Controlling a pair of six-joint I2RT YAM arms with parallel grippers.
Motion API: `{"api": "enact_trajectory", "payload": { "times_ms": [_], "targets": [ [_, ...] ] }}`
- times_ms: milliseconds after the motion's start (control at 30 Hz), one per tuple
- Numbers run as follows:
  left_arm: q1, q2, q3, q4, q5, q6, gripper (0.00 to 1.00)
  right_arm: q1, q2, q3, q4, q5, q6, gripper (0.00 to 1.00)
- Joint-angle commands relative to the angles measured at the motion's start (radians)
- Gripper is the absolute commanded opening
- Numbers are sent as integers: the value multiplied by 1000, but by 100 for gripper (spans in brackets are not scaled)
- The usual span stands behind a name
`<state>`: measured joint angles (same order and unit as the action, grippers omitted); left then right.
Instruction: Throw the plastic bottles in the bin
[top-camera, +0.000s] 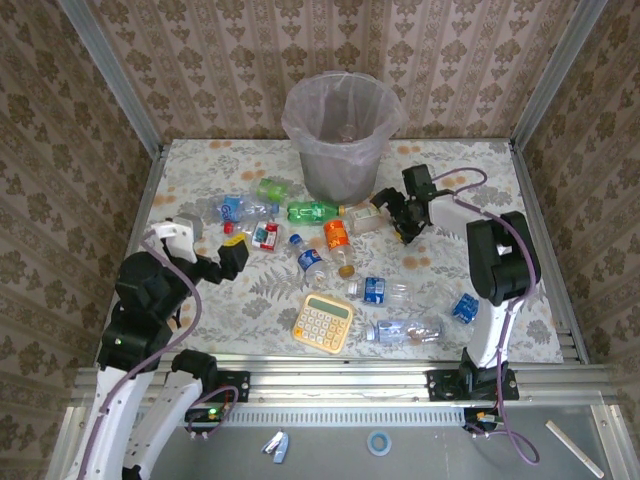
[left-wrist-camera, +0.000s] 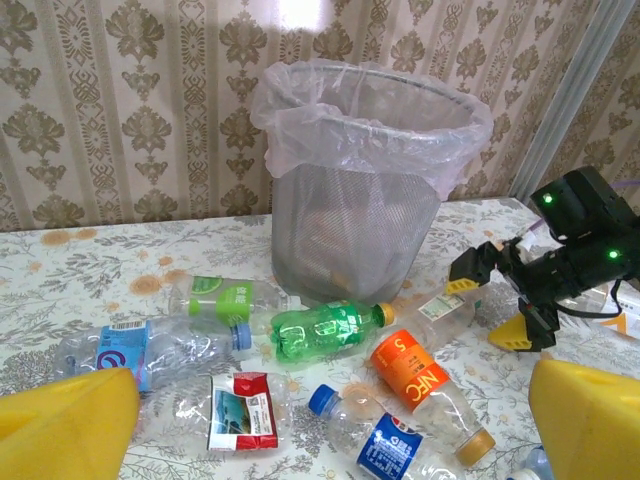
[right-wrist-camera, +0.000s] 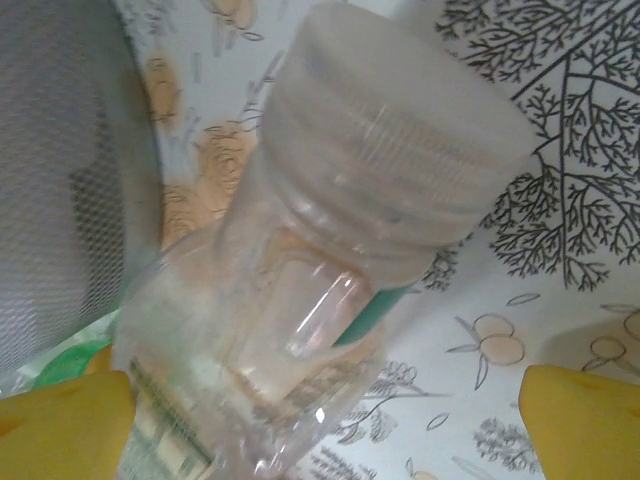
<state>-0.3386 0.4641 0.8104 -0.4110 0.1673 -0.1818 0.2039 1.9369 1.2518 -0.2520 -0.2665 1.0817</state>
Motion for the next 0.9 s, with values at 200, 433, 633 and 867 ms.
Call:
{"api": "enact_trajectory", "payload": {
  "times_ms": [200, 433, 633, 867],
  "targets": [
    [15, -24, -19, -1, -9, 15, 100, 16, 99, 87, -90, 34, 14, 100],
    [27, -32, -23, 6, 7, 13, 100, 25, 122, 122, -162, 58, -54, 98],
    [45, -35, -30, 17, 30, 5, 100, 21, 103, 92, -180, 88, -104, 88],
    [61, -37, -35, 25, 38, 2, 100, 15, 40, 37, -181, 122, -155, 75]
  ]
}}
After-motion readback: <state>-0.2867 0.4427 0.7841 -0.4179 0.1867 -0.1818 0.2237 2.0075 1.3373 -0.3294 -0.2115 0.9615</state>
